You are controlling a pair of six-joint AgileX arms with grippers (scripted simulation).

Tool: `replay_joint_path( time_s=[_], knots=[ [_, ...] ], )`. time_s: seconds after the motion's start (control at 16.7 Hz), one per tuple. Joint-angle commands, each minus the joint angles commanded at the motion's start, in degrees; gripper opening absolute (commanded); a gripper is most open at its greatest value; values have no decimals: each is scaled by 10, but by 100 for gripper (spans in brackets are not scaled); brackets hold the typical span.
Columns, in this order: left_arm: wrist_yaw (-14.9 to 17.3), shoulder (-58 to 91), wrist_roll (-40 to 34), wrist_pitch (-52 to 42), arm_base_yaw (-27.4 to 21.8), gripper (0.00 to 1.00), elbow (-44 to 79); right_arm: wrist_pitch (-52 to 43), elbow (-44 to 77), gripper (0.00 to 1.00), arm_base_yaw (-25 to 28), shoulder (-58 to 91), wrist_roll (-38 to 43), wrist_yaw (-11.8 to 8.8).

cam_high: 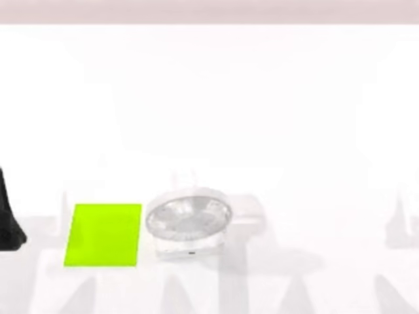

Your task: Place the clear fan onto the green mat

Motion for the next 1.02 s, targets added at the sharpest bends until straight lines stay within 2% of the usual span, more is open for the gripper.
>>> replay_joint_path(
  time_s=[0.24, 0.42, 0.66, 1.02],
  knots=[
    [0, 18, 9, -17, -10, 100, 17, 0, 0, 100, 0, 0, 0, 0],
    [0, 90, 42, -85, -45, 100, 86, 0, 0, 100, 0, 0, 0, 0],
    [-1, 266, 109, -227, -117, 100, 254, 0, 0, 100, 0, 0, 0, 0],
    [0, 611, 228, -478, -250, 100, 577, 0, 0, 100, 0, 0, 0, 0]
  ],
)
